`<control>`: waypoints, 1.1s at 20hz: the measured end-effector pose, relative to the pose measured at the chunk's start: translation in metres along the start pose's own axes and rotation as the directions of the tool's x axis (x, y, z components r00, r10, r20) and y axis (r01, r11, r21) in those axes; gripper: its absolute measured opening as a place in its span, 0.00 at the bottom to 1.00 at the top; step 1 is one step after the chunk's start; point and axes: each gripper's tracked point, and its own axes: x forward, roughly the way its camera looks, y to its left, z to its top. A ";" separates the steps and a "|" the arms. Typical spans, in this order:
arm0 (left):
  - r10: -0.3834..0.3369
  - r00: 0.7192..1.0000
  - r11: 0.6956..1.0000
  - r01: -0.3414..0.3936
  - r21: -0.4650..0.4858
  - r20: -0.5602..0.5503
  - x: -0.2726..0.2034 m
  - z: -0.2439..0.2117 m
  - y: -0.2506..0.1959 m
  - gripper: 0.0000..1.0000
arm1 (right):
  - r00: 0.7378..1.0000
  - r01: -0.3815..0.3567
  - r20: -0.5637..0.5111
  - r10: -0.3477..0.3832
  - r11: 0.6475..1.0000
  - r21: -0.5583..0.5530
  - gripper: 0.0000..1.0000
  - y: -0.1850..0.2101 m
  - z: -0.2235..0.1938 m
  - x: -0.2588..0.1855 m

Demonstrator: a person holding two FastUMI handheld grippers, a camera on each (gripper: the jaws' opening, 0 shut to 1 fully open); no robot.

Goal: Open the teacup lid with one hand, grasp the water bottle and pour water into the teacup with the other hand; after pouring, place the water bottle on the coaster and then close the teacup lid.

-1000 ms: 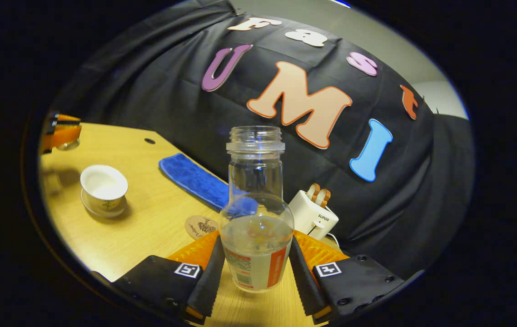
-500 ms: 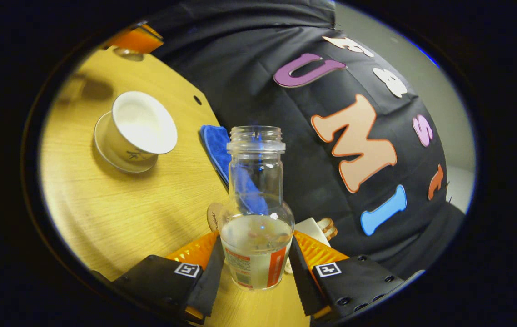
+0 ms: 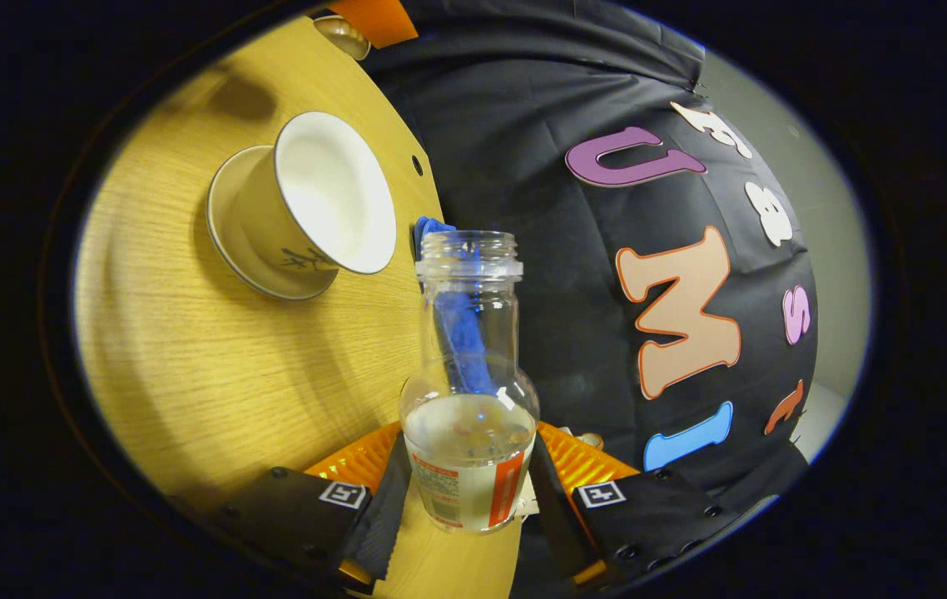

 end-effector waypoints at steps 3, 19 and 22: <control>0.000 1.000 1.000 0.000 0.000 0.000 0.000 0.000 0.000 0.29 | 1.000 0.015 0.007 -0.015 0.998 -0.055 0.77 -0.012 0.006 0.004; 0.011 1.000 1.000 -0.011 -0.001 0.000 0.000 0.000 0.002 0.28 | 0.988 0.144 0.112 -0.111 0.925 -0.353 0.77 -0.035 0.026 -0.001; 0.011 1.000 1.000 -0.011 -0.001 0.000 0.000 0.000 0.003 0.28 | 0.985 0.156 0.129 -0.115 0.909 -0.386 0.77 -0.033 0.027 -0.004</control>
